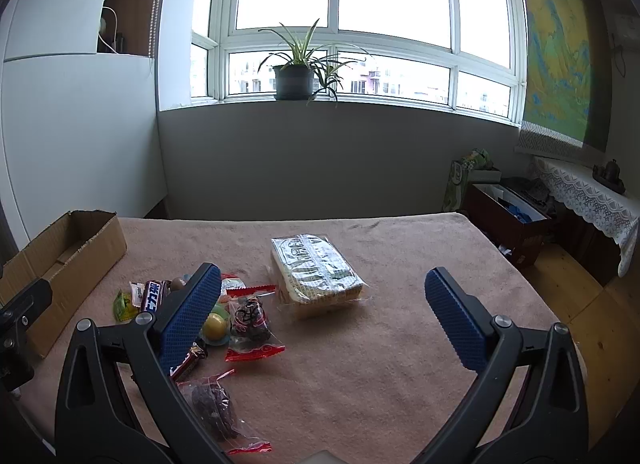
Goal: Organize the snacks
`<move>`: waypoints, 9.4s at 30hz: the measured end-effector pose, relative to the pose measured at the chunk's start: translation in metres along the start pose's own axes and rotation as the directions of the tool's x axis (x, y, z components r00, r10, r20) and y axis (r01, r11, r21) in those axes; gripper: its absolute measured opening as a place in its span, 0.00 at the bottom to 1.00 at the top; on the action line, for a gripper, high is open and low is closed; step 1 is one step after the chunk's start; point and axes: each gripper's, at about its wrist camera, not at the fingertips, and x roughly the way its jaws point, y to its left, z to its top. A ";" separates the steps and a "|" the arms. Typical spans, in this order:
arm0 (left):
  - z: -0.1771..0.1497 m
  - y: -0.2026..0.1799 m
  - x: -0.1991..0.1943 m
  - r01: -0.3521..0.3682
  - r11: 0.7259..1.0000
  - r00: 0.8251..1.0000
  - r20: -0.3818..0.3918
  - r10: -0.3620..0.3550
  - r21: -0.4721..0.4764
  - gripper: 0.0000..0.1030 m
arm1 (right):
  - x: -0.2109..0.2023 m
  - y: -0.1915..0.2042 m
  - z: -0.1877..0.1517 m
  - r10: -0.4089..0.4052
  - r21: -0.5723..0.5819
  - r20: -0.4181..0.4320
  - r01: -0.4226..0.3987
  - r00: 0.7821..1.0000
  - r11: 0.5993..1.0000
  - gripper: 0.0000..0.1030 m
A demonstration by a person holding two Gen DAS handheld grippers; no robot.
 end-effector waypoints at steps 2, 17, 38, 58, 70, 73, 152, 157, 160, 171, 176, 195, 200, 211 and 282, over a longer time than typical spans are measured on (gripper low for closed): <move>0.000 0.000 0.000 0.000 1.000 1.000 -0.003 0.000 0.002 0.99 | 0.000 0.000 0.000 0.000 -0.002 0.000 0.000 1.000 1.000 1.00; -0.005 0.014 0.011 0.029 0.999 0.999 -0.046 -0.030 -0.012 0.98 | 0.011 -0.016 -0.019 0.111 0.013 -0.088 -0.110 0.990 0.994 1.00; -0.037 -0.025 0.059 0.255 0.966 0.917 -0.325 -0.232 0.032 0.51 | 0.026 0.023 -0.076 0.363 0.006 -0.326 -0.382 0.873 0.924 0.73; -0.039 -0.055 0.086 0.376 0.925 0.845 -0.427 -0.321 0.049 0.38 | 0.035 0.019 -0.080 0.411 0.042 -0.366 -0.426 0.835 0.904 0.56; -0.043 -0.068 0.091 0.413 0.908 0.826 -0.449 -0.341 0.072 0.25 | 0.043 0.013 -0.084 0.478 0.112 -0.395 -0.475 0.785 0.873 0.48; -0.044 -0.068 0.089 0.410 0.909 0.829 -0.446 -0.337 0.076 0.24 | 0.045 0.015 -0.085 0.503 0.134 -0.405 -0.495 0.763 0.859 0.40; -0.006 0.152 0.033 0.005 0.980 0.994 -0.111 -0.027 -0.200 0.38 | 0.056 0.193 0.030 0.605 0.039 -0.254 -0.617 0.754 0.786 0.80; -0.003 0.128 0.034 0.043 0.985 0.992 -0.109 -0.062 -0.169 0.38 | 0.054 0.136 0.033 0.565 0.076 -0.225 -0.564 0.794 0.822 0.80; -0.002 0.112 0.037 0.074 0.986 0.988 -0.120 -0.093 -0.152 0.38 | 0.054 0.107 0.031 0.530 0.083 -0.218 -0.526 0.819 0.847 0.80; -0.015 0.050 0.049 0.174 0.983 0.960 -0.212 -0.183 -0.063 0.38 | 0.070 0.020 0.007 0.416 0.114 -0.255 -0.400 0.873 0.909 0.80; -0.023 0.032 0.055 0.215 0.975 0.940 -0.260 -0.220 -0.046 0.38 | 0.078 0.015 -0.003 0.414 0.097 -0.294 -0.404 0.861 0.909 0.80; -0.040 -0.012 0.086 0.274 0.962 0.879 -0.408 -0.245 0.012 0.38 | 0.105 0.030 -0.028 0.340 0.010 -0.396 -0.366 0.853 0.931 0.69; -0.044 -0.014 0.092 0.268 0.963 0.874 -0.427 -0.232 0.026 0.22 | 0.108 0.031 -0.030 0.331 0.006 -0.407 -0.360 0.851 0.933 0.63; -0.044 -0.015 0.095 0.268 0.963 0.871 -0.433 -0.231 0.026 0.17 | 0.115 0.031 -0.034 0.334 0.022 -0.437 -0.361 0.835 0.932 0.40; -0.010 0.155 0.058 -0.054 0.980 0.979 -0.206 0.013 -0.192 0.18 | 0.074 0.276 0.021 0.661 0.029 -0.338 -0.694 0.671 0.719 0.36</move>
